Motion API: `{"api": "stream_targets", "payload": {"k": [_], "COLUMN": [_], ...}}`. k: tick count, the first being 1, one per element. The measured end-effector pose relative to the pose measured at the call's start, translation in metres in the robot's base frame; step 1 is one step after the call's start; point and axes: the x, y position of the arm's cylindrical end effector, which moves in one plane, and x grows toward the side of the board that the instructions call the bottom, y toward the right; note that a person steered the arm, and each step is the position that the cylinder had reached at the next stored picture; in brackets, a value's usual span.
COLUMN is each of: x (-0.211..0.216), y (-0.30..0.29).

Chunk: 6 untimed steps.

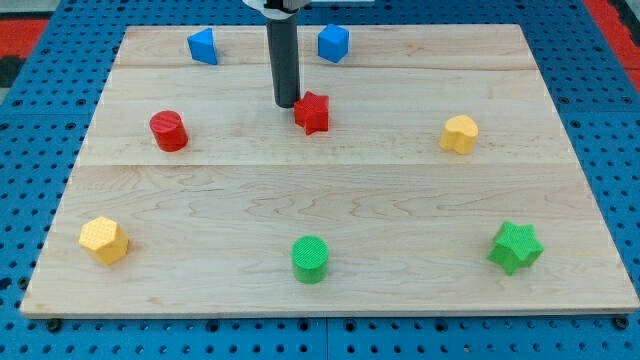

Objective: Move the arm close to the blue cube

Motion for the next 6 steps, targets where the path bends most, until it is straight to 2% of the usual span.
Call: {"api": "stream_targets", "payload": {"k": [1,3,4,5,6], "x": [0.000,-0.034,-0.074,-0.125,-0.149], "y": [0.000,0.058,0.108,0.132,0.081]}}
